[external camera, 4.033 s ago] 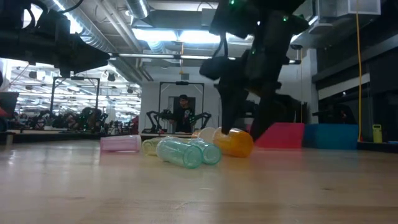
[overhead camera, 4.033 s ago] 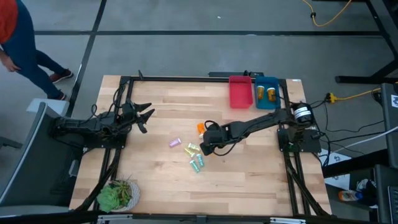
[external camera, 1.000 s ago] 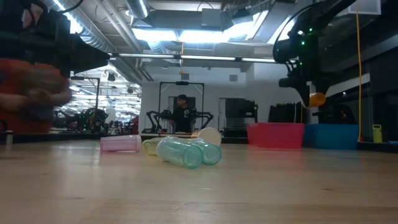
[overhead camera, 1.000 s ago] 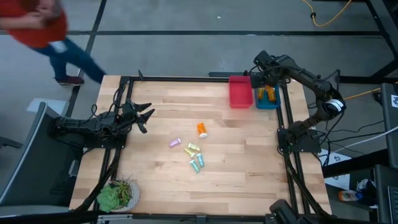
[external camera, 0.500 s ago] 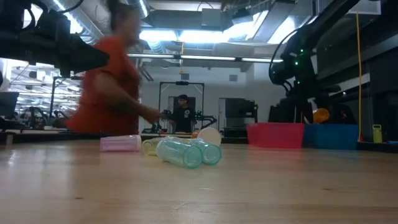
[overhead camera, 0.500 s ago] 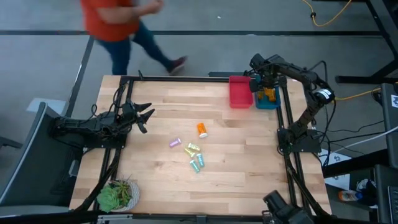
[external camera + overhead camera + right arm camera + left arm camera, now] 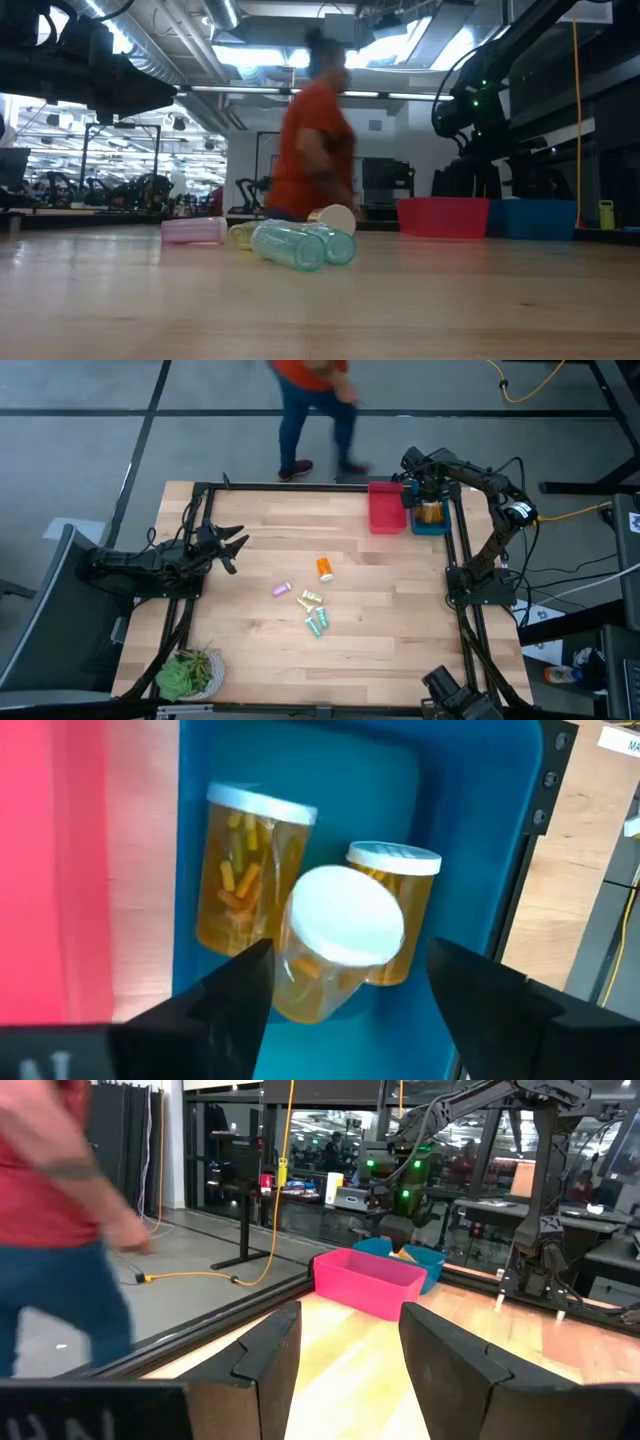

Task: Pick and place medicine bottles into bin by pill shape (circle, oval)
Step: Put the orange capsule bottle into the blue bin

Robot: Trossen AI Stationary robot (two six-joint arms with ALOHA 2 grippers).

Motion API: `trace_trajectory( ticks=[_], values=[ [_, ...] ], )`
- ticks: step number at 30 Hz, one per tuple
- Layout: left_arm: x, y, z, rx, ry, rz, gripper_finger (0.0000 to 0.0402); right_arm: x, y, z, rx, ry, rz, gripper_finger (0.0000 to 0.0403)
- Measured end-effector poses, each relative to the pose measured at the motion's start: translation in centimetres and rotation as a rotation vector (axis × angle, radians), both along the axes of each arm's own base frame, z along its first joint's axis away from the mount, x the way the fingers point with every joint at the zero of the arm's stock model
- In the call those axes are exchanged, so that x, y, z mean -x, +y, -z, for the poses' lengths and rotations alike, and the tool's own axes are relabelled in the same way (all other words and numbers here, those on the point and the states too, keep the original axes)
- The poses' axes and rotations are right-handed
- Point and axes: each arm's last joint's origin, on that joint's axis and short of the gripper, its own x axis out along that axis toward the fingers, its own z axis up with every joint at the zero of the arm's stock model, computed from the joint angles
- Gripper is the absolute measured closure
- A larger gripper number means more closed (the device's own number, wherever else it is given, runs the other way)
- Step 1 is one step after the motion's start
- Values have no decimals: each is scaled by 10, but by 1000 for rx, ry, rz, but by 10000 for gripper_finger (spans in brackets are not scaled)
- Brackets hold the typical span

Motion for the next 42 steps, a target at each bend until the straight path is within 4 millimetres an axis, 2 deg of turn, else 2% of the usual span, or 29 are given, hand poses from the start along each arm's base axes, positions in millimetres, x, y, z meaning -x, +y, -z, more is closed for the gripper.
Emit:
trace_trajectory(
  ticks=[6, 12, 19, 24, 28, 31, 35, 39, 42],
  values=[
    [0, 0, 0, 0, 0, 0, 236, -3, 6, -7, 5, -3, -44, 140],
    [0, 0, 0, 0, 0, 0, 236, -25, 25, -37, 173, -120, -163, 139],
    [0, 0, 0, 0, 0, 0, 236, -69, 74, -78, 354, -416, -391, 139],
    [0, 0, 0, 0, 0, 0, 236, -112, 107, -89, 444, -616, -540, 139],
    [0, 0, 0, 0, 1, 0, 236, -147, 136, -81, 446, -734, -572, 139],
    [0, 0, 0, 0, 1, 0, 236, -169, 160, -64, 439, -712, -592, 139],
    [0, 0, 0, 0, 1, 0, 236, -194, 193, -38, 411, -690, -634, 139],
    [0, 0, 0, 0, 0, 0, 236, -216, 220, -20, 383, -776, -677, 139],
    [0, 0, 0, 0, 1, 0, 236, -226, 235, -11, 373, -821, -655, 139]
  ],
)
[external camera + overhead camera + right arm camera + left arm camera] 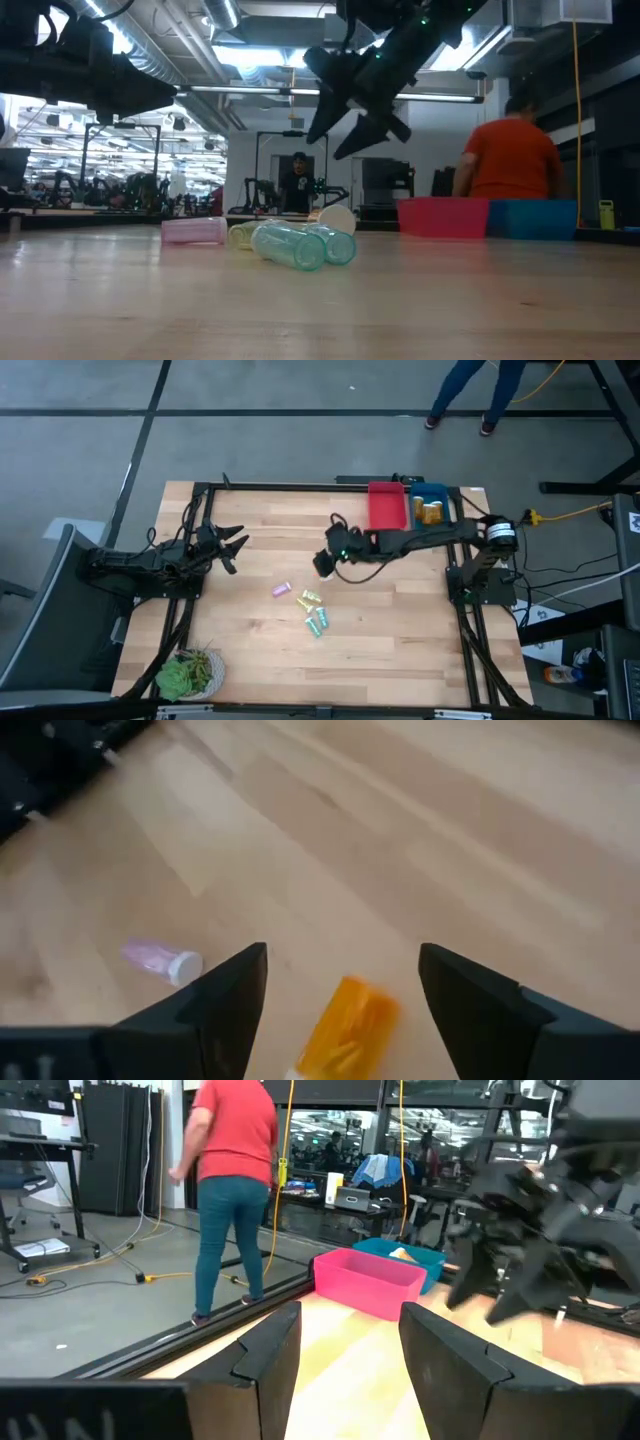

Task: Pick and place medicine bottles into bin by pill shape (circle, oval)
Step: Put the orange capsule bottle into the blue bin

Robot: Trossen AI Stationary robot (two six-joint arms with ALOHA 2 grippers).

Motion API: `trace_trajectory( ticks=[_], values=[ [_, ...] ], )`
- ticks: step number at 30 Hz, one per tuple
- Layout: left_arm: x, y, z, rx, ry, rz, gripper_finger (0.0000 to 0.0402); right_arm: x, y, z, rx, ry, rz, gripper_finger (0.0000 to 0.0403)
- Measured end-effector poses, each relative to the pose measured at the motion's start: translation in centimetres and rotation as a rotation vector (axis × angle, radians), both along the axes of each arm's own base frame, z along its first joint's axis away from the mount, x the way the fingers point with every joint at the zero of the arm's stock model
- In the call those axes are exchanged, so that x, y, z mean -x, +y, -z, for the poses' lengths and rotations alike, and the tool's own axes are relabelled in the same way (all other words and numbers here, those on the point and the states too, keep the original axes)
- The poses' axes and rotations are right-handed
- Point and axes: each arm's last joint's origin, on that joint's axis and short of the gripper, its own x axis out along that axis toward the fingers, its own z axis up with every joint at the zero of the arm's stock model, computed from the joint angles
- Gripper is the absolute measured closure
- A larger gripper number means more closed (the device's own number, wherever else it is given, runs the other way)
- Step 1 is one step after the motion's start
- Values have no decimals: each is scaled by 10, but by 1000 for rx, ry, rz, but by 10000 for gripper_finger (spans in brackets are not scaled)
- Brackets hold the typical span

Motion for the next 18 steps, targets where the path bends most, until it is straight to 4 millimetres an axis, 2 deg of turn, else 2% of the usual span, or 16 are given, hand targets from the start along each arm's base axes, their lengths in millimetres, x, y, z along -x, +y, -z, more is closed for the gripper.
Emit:
trace_trajectory(
  ticks=[4, 10, 18],
  values=[
    [0, 0, 0, 0, 0, 0, 236, -5, 11, 18, -53, 15, 81, 139],
    [0, 0, 0, 0, 0, 0, 236, -11, 23, 42, -74, 66, 102, 139],
    [0, 0, 0, 0, 0, 0, 236, -22, 25, 56, -60, 142, 114, 139]
  ],
)
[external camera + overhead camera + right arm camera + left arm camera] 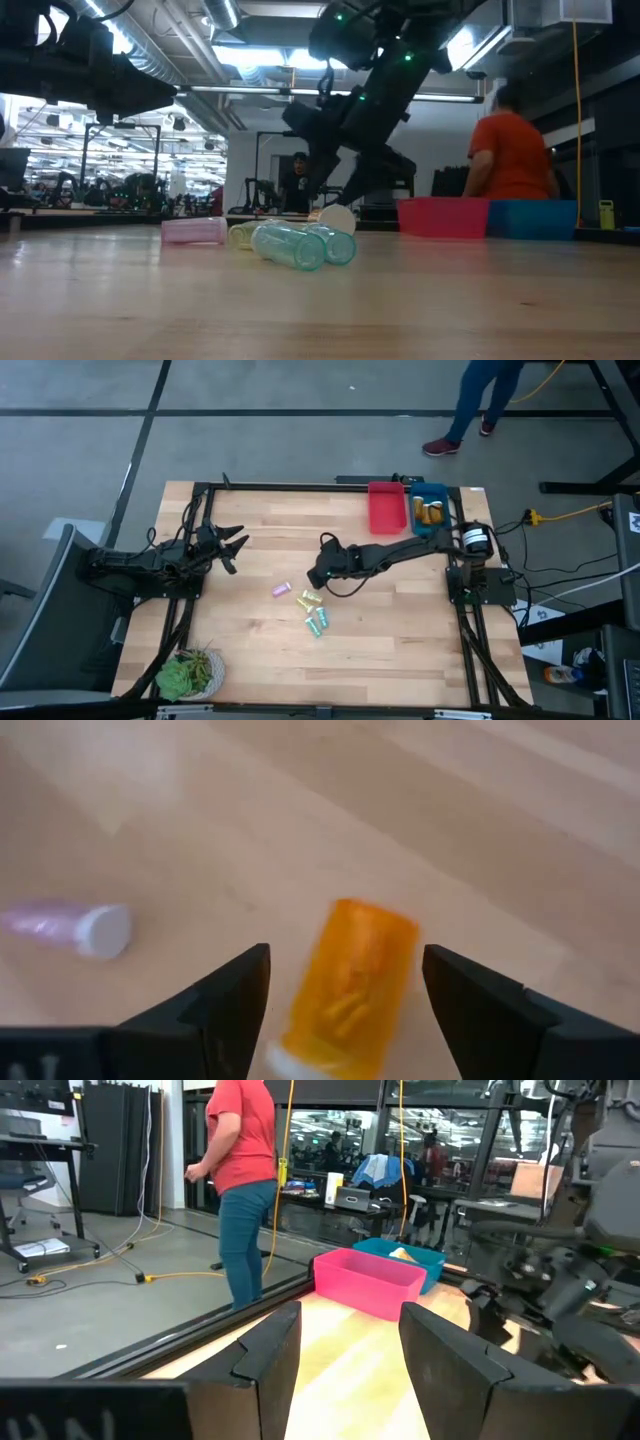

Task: Pick and place medicine bottles into bin by pill shape (circle, oval)
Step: Put the orange capsule bottle into the blue bin

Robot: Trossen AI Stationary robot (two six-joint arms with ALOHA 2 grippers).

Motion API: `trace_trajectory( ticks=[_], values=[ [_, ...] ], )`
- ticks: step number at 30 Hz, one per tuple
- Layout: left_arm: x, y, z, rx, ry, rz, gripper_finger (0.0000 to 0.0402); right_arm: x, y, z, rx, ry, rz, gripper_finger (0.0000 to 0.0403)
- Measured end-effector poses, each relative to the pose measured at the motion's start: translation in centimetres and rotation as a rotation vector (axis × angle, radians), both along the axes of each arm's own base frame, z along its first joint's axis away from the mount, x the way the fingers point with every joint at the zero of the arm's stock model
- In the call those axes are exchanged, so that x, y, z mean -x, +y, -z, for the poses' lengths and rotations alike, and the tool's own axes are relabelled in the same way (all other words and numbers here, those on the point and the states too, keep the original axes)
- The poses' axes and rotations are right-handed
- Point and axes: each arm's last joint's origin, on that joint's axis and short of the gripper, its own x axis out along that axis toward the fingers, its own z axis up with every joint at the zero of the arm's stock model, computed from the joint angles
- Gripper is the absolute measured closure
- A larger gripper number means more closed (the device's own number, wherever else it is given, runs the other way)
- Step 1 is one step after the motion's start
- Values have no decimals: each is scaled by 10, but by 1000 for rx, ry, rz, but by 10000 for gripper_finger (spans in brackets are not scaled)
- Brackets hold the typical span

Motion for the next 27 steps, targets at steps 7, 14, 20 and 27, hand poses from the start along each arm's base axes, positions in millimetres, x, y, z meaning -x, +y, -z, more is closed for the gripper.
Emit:
trace_trajectory(
  ticks=[7, 14, 20, 27],
  values=[
    [0, 0, 0, 0, 0, 0, 236, -3, 0, 13, -11, 96, -14, 139],
    [0, 0, 0, 0, 0, 0, 236, 2, 0, 18, -15, 155, 1, 139],
    [0, 0, 0, 0, 0, 0, 236, 9, -8, 21, 30, 275, -60, 139],
    [0, 0, 0, 0, 0, 0, 236, 10, -14, 22, 7, 320, -193, 139]
  ],
)
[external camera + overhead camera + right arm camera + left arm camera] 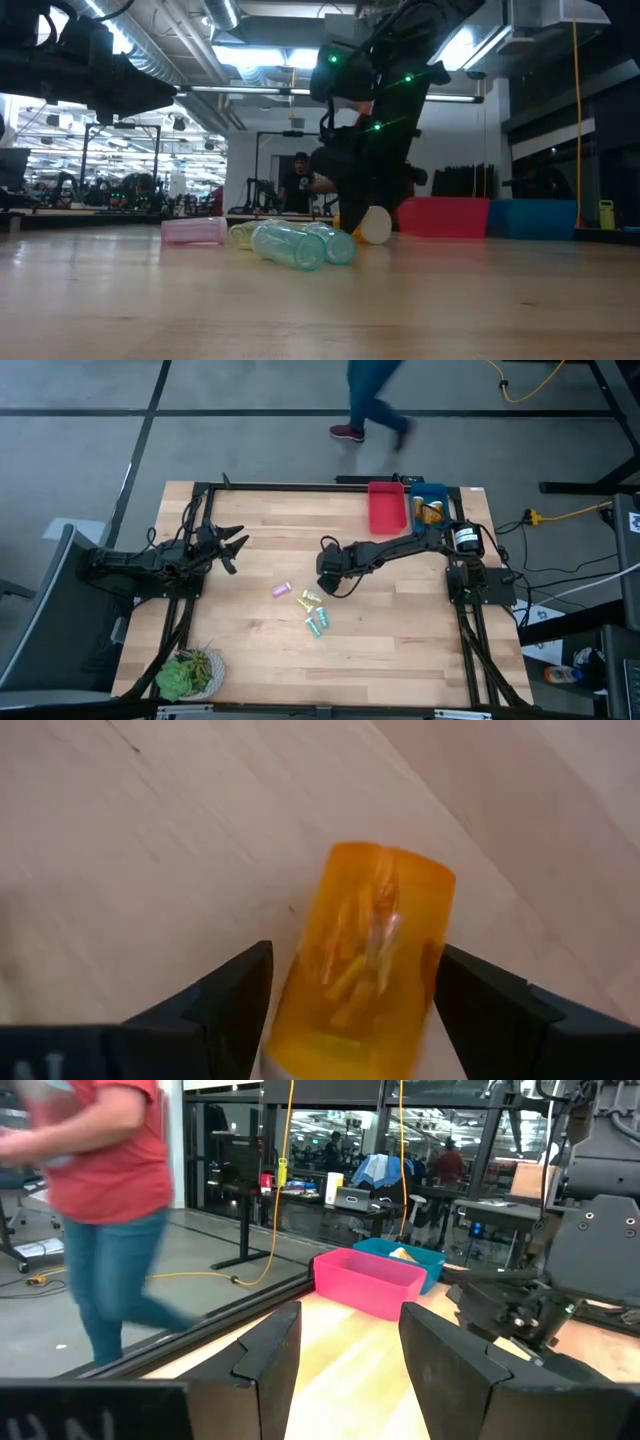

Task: Pick and place medicine bottles into bin by pill shape (circle, oval)
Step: Put the orange capsule bottle into the blue bin

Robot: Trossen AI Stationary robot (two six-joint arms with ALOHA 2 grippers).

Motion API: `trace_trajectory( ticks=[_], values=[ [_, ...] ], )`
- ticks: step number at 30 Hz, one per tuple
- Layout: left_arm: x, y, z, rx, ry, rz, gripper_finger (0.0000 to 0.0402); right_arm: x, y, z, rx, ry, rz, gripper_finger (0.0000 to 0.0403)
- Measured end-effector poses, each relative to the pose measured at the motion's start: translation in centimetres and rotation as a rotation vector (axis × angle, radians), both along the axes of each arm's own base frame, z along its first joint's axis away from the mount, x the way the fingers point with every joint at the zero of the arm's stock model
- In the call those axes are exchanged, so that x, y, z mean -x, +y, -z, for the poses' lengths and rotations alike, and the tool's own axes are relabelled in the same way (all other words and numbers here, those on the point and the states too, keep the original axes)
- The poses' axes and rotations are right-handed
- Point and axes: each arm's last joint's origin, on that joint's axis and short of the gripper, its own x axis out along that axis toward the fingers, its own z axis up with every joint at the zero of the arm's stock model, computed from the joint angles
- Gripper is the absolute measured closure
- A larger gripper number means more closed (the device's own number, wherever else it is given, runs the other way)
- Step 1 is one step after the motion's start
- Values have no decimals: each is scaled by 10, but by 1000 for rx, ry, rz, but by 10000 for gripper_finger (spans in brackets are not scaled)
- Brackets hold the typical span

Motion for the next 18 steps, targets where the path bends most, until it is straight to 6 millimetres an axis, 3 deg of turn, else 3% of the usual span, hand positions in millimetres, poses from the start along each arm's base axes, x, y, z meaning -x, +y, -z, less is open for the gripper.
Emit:
trace_trajectory(
  ticks=[8, 18],
  values=[
    [0, 0, 0, 0, 0, 0, 236, 1, -8, 0, -33, -6, 80, 145],
    [0, 0, 0, 0, 0, 0, 236, 6, -15, -5, -20, 62, 65, 222]
  ],
)
